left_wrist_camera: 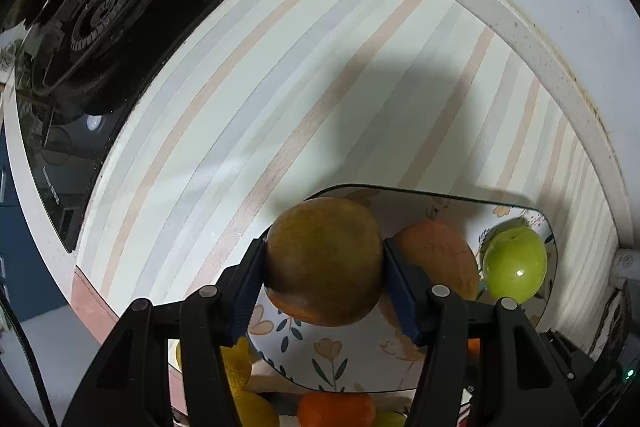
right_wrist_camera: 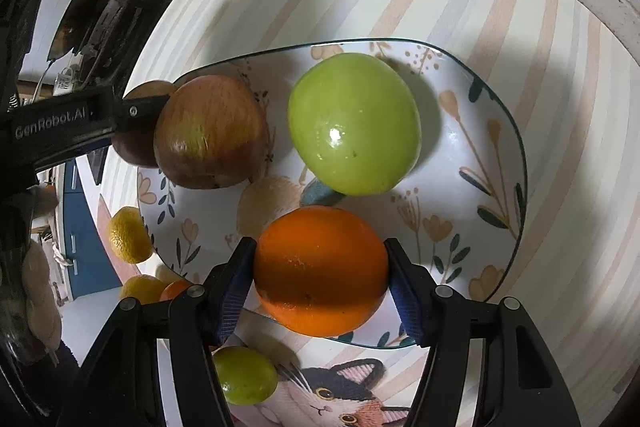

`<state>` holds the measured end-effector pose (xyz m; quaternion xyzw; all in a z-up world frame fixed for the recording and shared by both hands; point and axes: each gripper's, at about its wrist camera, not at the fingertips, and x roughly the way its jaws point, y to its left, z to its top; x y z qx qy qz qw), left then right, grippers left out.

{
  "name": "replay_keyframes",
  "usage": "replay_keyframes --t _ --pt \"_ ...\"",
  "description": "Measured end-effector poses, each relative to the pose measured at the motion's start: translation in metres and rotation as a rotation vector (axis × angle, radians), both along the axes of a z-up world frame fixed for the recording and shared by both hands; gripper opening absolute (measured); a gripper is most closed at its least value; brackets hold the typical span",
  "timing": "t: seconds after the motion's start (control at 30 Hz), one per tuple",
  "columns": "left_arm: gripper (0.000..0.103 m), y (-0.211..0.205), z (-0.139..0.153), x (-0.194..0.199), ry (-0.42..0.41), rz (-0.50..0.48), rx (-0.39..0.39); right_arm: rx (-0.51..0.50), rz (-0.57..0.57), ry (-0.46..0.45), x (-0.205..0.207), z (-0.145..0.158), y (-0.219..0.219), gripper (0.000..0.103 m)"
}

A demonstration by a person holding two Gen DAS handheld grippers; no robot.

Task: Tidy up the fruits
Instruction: 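Place the brown pear and orange onto the floral plate, opening both tools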

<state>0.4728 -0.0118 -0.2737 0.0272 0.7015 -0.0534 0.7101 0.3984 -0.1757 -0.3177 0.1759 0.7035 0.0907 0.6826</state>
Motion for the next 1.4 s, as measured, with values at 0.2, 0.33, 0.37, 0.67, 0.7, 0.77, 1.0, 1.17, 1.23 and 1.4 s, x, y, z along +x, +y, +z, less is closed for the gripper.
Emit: replay_keyframes --t 0.2,0.33,0.37,0.67,0.7,0.77,1.0,1.17,1.23,1.4 --pt "0.058 0.001 -0.002 -0.004 0.000 -0.008 0.010 0.002 -0.020 -0.006 -0.001 0.008 -0.007 0.082" --pt "0.088 0.002 0.009 -0.011 -0.029 0.000 0.009 -0.035 -0.010 -0.016 -0.003 0.021 -0.009 0.090" --pt "0.090 0.004 0.012 -0.011 -0.031 0.004 0.006 -0.061 -0.003 -0.021 -0.004 0.025 -0.009 0.092" --pt "0.090 0.017 0.039 -0.048 -0.093 0.044 0.018 -0.188 0.049 -0.061 -0.026 0.056 -0.008 0.095" --pt "0.090 0.017 0.043 -0.057 -0.107 0.048 0.027 -0.197 0.053 -0.066 -0.030 0.059 -0.008 0.095" --pt "0.090 0.015 0.050 -0.072 -0.130 0.057 0.051 -0.198 0.052 -0.067 -0.038 0.064 -0.010 0.095" --pt "0.090 0.024 0.069 -0.117 -0.174 0.080 0.047 -0.213 0.073 -0.116 -0.068 0.092 -0.014 0.095" --pt "0.090 0.025 0.088 -0.147 -0.216 0.084 0.043 -0.224 0.104 -0.169 -0.091 0.121 -0.012 0.095" --pt "0.090 0.026 0.099 -0.161 -0.242 0.087 0.045 -0.226 0.114 -0.188 -0.100 0.133 -0.009 0.095" --pt "0.090 0.025 0.127 -0.189 -0.295 0.085 0.041 -0.216 0.129 -0.224 -0.119 0.158 -0.007 0.095"
